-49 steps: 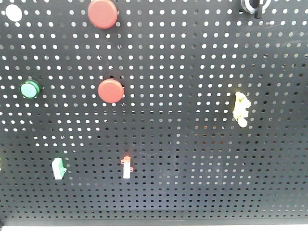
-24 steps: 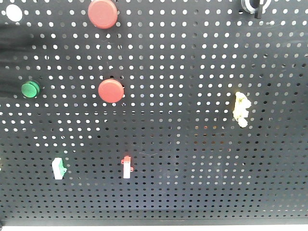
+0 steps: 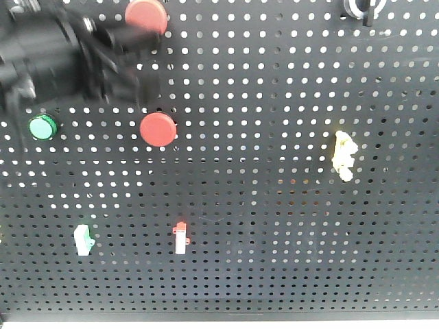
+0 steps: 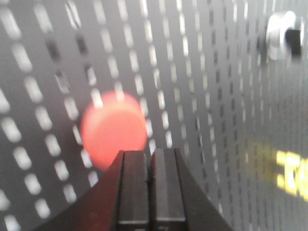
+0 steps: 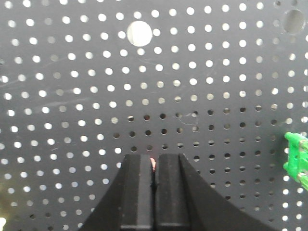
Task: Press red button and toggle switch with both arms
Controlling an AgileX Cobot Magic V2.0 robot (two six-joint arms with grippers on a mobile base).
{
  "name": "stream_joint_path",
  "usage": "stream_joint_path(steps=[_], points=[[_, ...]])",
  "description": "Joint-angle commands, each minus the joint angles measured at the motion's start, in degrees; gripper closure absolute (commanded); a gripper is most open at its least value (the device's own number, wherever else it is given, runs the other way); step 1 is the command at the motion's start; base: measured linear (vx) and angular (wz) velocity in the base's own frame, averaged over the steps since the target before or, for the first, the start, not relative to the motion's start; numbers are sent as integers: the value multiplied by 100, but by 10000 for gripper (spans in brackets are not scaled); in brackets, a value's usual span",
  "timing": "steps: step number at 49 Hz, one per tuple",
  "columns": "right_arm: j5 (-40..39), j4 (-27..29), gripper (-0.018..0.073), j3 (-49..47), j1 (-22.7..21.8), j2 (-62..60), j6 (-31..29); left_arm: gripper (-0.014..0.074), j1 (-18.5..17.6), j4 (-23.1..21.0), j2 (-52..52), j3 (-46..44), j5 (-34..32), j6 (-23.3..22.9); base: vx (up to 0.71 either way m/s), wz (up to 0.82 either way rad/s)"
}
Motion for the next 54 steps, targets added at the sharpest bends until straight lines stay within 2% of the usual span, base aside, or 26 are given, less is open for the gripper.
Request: stream_joint_path(steps=[1, 12, 16, 23, 39, 45, 54], points=[[-468, -30, 562, -199, -6, 18, -28, 595, -32, -19, -137, -197, -469, -9, 0, 0], [-468, -30, 562, -199, -6, 18, -28, 595, 17, -19, 59, -265, -739, -20, 0, 0], [-455, -30, 562, -199, -6, 18, -28, 595, 156, -31, 215, -443, -577, -87, 0, 0], [-315, -30, 562, -199, -6, 18, -28, 595, 354, -31, 505, -860, -265, -477, 0, 0], [-178, -30, 562, -199, -6, 18, -28, 595, 368, -27, 500, -1104, 507, -467, 0, 0], [-14, 6, 562, -199, -6, -22, -23, 595, 368, -27, 229, -904, 365, -467, 0, 0], [238, 108, 562, -199, 0, -120, -30, 595, 368, -27, -591, 105, -88, -457, 0, 0]])
